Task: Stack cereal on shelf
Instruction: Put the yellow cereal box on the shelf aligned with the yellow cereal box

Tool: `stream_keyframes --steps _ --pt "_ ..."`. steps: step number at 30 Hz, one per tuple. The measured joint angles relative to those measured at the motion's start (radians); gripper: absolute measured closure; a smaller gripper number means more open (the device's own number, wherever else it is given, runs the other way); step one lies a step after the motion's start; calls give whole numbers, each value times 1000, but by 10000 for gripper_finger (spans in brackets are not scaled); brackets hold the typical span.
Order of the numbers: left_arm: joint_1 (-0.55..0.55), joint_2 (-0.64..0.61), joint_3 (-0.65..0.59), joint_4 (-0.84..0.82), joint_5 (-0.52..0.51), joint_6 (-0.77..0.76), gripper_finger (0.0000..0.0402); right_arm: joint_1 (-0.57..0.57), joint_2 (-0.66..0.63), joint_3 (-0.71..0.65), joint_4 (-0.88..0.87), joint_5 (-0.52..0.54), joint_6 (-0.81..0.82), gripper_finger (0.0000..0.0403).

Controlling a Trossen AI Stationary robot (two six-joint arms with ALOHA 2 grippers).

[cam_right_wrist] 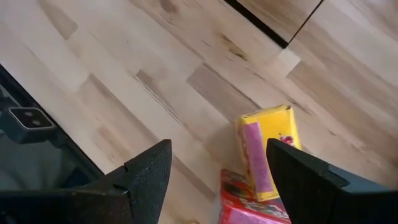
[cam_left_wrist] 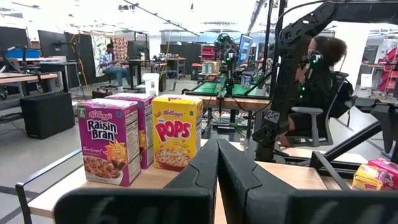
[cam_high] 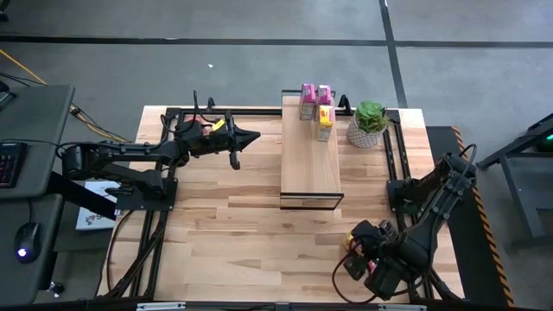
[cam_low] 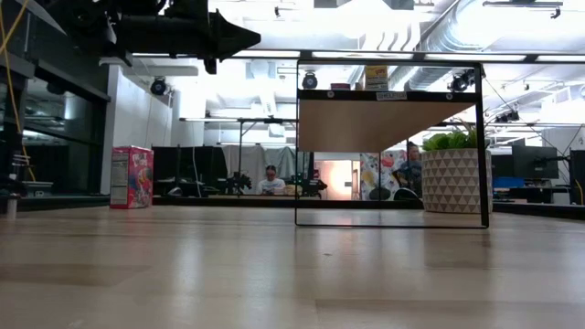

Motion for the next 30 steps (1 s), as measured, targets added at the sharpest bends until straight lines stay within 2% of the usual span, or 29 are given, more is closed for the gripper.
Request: stream_keyframes --steps 8,14,20,30 --pt "0 0 0 0 0 -1 401 -10 0 -1 8 -4 -3 149" --pt "0 0 0 0 0 -2 402 -44 0 -29 -54 -113 -27 149" --pt "0 0 0 -1 0 -9 402 -82 2 -107 -34 -220 -80 149" --pt "0 0 0 -3 0 -25 401 -95 2 -119 -4 -228 -108 149"
